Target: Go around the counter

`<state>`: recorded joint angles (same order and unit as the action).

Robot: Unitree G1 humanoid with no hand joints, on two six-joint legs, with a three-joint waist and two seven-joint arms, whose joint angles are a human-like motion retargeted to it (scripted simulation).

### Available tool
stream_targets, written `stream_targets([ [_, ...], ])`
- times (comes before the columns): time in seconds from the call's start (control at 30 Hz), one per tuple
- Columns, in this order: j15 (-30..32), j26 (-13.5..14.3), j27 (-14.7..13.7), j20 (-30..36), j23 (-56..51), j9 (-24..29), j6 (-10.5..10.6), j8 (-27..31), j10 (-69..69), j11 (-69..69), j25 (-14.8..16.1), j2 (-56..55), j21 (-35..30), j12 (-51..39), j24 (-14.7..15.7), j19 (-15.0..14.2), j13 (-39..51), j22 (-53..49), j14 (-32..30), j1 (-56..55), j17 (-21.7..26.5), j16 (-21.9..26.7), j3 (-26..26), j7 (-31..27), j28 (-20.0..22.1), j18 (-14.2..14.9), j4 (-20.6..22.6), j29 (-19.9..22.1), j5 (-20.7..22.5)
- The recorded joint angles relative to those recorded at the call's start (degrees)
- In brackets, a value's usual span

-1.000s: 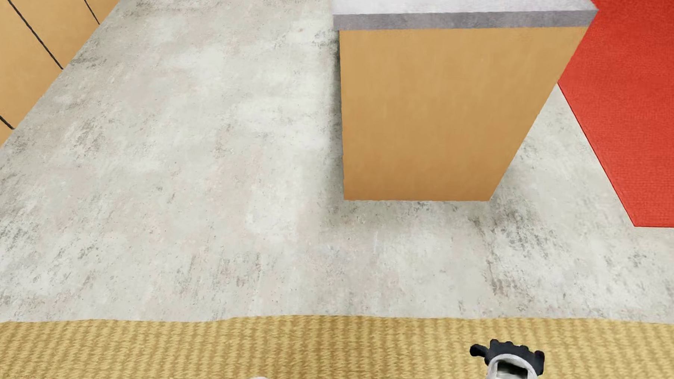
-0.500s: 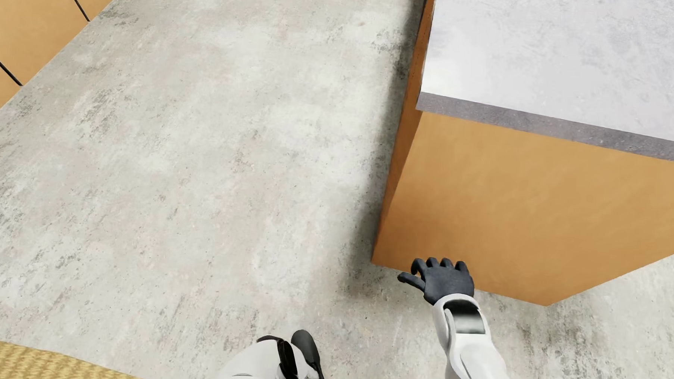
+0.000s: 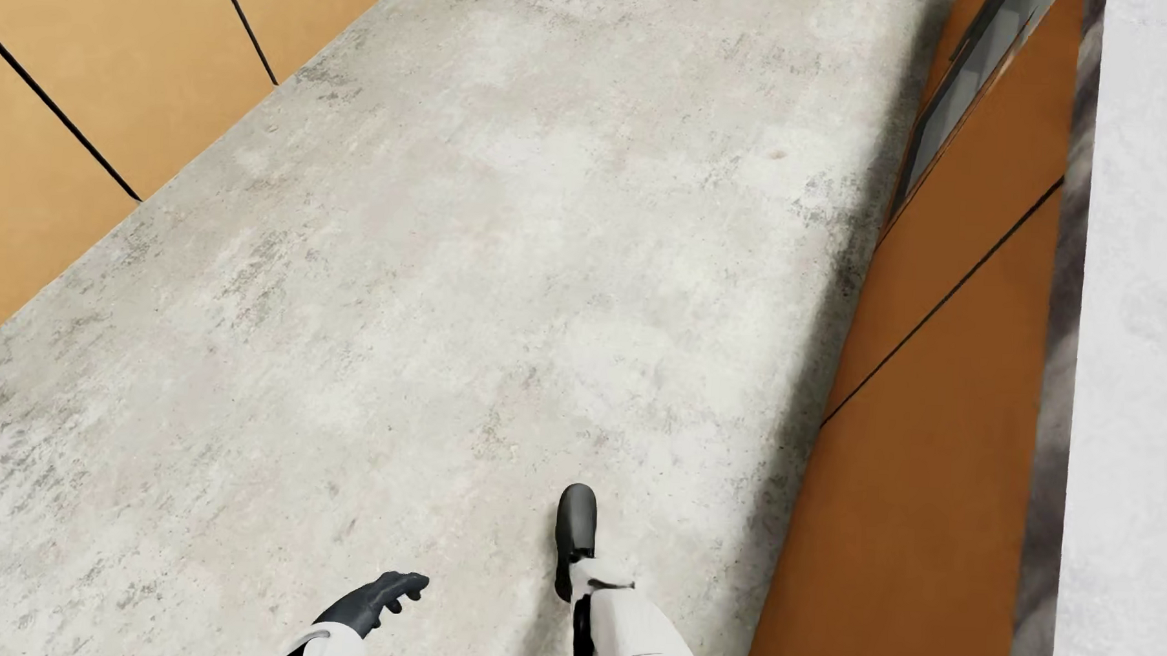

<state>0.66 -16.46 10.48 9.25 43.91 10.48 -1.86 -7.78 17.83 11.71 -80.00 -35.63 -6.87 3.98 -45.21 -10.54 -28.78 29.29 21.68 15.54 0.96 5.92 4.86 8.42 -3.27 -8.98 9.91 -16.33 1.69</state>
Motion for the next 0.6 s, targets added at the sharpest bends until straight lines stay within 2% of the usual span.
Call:
stream_targets([
  [0.03,0.7,-1.2,0.2,1.1,-2.5,0.0,0.4,-0.8,1.6,6.8,-1.0,-0.5,1.1,0.5,-1.0,7.3,0.0,3.6,-2.4,2.3,-0.3,0.2,0.6,-0.1,-0.9,-0.1,-0.8,1.2,0.7],
  [0.07,5.2,-2.9,1.3,2.4,-5.5,0.0,1.2,-1.6,6.0,11.5,-0.6,-0.2,3.6,1.1,-2.5,12.3,-0.3,7.5,-7.7,3.0,-1.3,0.5,1.4,0.0,-2.2,0.2,-2.3,3.9,0.9],
  [0.1,6.0,-4.0,2.4,3.4,-8.8,0.0,2.1,-3.1,14.6,16.5,1.4,0.6,6.7,2.3,-3.9,16.8,-1.2,11.8,-13.9,1.5,-3.2,0.5,2.2,-0.1,-2.6,2.6,-4.6,7.2,0.5],
  [0.13,2.2,-4.9,4.3,4.0,-11.0,0.3,3.0,-4.4,26.5,21.6,7.0,1.6,11.3,3.5,-5.1,19.4,-1.0,15.1,-19.8,-1.9,-6.1,0.3,2.7,-1.2,-3.5,7.7,-6.7,9.9,0.2],
  [0.17,-2.1,-5.3,6.2,3.8,-11.9,0.6,3.9,-5.7,39.3,24.5,12.7,4.0,14.9,4.7,-5.9,19.2,0.6,17.1,-27.2,-7.2,-8.1,0.0,2.7,-2.2,-3.9,10.1,-9.2,11.9,0.2],
  [0.2,-5.5,-5.4,8.9,2.2,-10.6,0.9,4.7,-6.4,50.1,25.3,17.5,7.3,17.4,6.8,-5.8,19.1,5.0,15.4,-27.6,-13.5,-8.8,0.4,2.3,-3.8,-4.1,9.6,-11.2,13.8,0.9],
  [0.23,-7.8,-4.9,10.3,-0.5,-6.0,1.0,5.3,-6.6,58.1,24.2,17.7,11.4,16.9,9.2,-5.0,19.1,9.1,13.3,-22.7,-19.8,-7.6,0.2,1.6,-4.6,-3.2,7.2,-13.6,15.0,2.0],
  [0.27,-9.2,-4.2,12.0,-3.9,-0.2,1.1,5.7,-6.3,62.9,21.8,13.2,15.9,13.4,11.9,-3.5,18.9,14.8,11.0,-20.4,-26.1,-5.4,-0.9,0.4,-4.8,-0.8,6.0,-16.7,14.5,3.5],
  [0.3,-10.1,-2.8,11.6,-7.0,5.3,1.0,6.0,-5.2,64.6,18.5,4.6,20.8,6.5,14.5,-1.7,18.7,20.8,8.4,-19.6,-31.8,-2.4,-2.1,-1.0,-4.7,0.6,4.7,-19.5,12.5,5.0],
  [0.33,-11.0,-1.9,8.2,-9.2,7.6,0.8,6.2,-3.7,63.4,15.6,-3.4,25.3,-0.3,16.5,-0.7,18.4,26.2,6.3,-19.4,-36.8,0.2,-2.7,-2.6,-4.2,1.1,3.2,-21.8,11.4,6.4],
  [0.37,-12.0,-0.9,4.5,-10.3,6.6,0.5,6.2,-1.7,59.5,13.2,-6.6,29.3,-3.2,18.0,-0.4,18.2,30.7,4.2,-19.1,-41.3,1.4,-2.7,-4.2,-3.3,1.5,2.9,-23.2,11.8,7.5],
  [0.4,-13.3,0.1,1.8,-10.8,3.5,0.1,6.1,0.3,53.0,11.3,-5.9,33.1,-3.4,19.0,-0.5,17.9,34.7,2.8,-18.7,-44.7,2.1,-2.4,-5.5,-2.1,1.6,2.4,-23.8,11.9,8.2],
  [0.43,-14.8,1.1,-0.2,-11.0,-0.4,-0.1,6.0,2.2,44.1,9.9,-2.6,36.5,-2.6,20.0,-1.0,17.6,38.2,1.5,-19.3,-47.3,2.1,-2.0,-6.5,-1.2,1.5,2.4,-24.0,12.5,9.0],
  [0.47,-16.4,1.5,-1.6,-11.6,-4.6,-0.3,5.9,3.8,32.5,8.6,2.0,39.5,-1.8,20.6,-1.3,17.2,41.4,0.6,-19.9,-49.0,2.2,-2.1,-7.1,-1.0,1.5,5.2,-22.9,12.8,9.5],
  [0.5,-18.1,1.4,-3.0,-12.3,-9.2,-0.5,5.9,5.1,18.1,7.5,6.5,42.4,-2.0,21.0,-1.4,16.7,44.1,0.2,-21.0,-49.2,2.8,-2.5,-7.4,-1.4,1.2,6.4,-21.5,13.5,10.0],
  [0.53,-18.7,1.0,-3.6,-12.7,-14.0,-0.7,5.9,6.1,1.7,5.3,9.6,45.4,-3.0,21.0,-1.7,16.2,46.1,0.3,-21.4,-48.3,4.1,-3.0,-7.4,-3.8,0.7,8.1,-18.9,13.7,10.0],
  [0.57,-19.3,1.0,-3.7,-12.9,-18.8,-0.8,6.0,6.7,-8.5,3.8,12.0,48.6,-3.9,21.1,-1.5,15.8,47.3,0.6,-18.6,-48.5,5.2,-3.3,-7.3,-4.3,-0.4,10.3,-17.4,14.5,10.2],
  [0.6,-19.2,1.0,-3.6,-12.4,-23.2,-0.8,6.1,6.5,-11.0,3.4,13.8,51.4,-4.5,21.0,-2.1,15.8,47.3,1.3,-17.4,-49.2,6.2,-3.2,-6.8,0.7,-2.3,15.4,-16.8,15.3,10.0],
])
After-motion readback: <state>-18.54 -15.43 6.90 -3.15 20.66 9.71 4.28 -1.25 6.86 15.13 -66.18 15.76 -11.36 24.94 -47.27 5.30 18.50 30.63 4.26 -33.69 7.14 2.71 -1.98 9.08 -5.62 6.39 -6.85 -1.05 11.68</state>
